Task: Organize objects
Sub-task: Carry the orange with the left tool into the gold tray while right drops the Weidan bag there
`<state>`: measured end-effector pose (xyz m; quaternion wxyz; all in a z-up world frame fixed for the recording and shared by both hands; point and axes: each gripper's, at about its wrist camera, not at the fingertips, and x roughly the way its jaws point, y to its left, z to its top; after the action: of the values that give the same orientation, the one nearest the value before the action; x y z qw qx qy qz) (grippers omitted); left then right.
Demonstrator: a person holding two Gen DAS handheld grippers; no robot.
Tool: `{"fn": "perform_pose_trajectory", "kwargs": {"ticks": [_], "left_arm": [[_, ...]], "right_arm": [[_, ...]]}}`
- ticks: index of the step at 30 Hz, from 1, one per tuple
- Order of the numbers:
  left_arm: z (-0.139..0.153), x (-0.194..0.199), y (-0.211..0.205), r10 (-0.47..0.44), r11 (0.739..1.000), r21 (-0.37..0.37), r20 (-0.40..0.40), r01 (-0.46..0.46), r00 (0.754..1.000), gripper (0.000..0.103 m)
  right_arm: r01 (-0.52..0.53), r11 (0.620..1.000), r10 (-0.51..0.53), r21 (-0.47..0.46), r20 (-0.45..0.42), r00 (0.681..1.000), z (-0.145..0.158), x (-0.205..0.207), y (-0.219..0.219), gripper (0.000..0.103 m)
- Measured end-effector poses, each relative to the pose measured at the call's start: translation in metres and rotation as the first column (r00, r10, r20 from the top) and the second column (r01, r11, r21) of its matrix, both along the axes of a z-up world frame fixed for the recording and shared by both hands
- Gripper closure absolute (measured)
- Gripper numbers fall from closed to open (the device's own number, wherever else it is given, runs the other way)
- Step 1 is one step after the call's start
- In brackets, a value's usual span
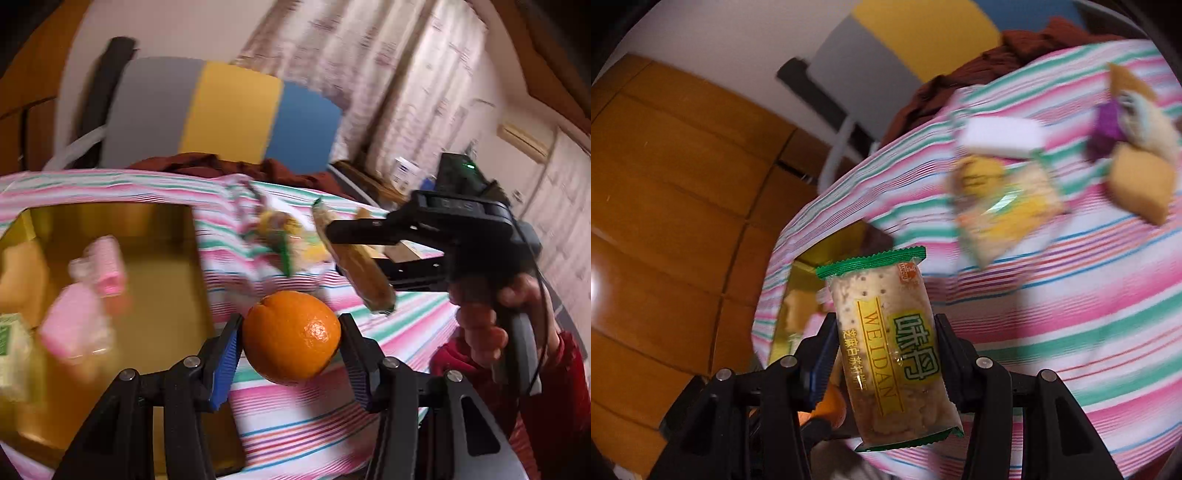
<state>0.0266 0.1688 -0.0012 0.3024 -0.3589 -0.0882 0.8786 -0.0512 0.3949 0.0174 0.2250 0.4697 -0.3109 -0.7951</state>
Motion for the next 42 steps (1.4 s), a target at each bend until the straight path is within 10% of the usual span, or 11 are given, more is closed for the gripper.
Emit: {"fn": "perform_pose_trajectory", "kwargs": {"ticks": [18,27,36,42], "left_arm": [[-0.049,-0.025,-0.099,0.122,0.982,-0.163,0.163,-0.095,0.979,0.051],[-0.048,-0.025,-0.106,0.177,0.972,-0.181,0.161,-0.148,0.971,0.047],[-0.012,-0.007,-0.119,0.296,0.935,-0.191,-0.042,-0.298,0.954,0.031],[-0.012,-0.013,-0.130,0.323,0.939,-0.134,0.024,-0.317,0.946,0.026]], "right_arm": [[-0.170,0.974,0.170,0.148,0.016,0.985,-0.015,-0.017,-0.175,0.051],[-0.086,0.952,0.110,0.293,-0.064,0.992,-0.006,-0.014,-0.179,0.027],[-0.036,0.956,0.074,0.292,-0.121,0.990,0.012,-0.002,-0.163,0.020],[-0.014,0.949,0.051,0.314,-0.110,0.993,0.011,0.003,-0.152,0.017]]}}
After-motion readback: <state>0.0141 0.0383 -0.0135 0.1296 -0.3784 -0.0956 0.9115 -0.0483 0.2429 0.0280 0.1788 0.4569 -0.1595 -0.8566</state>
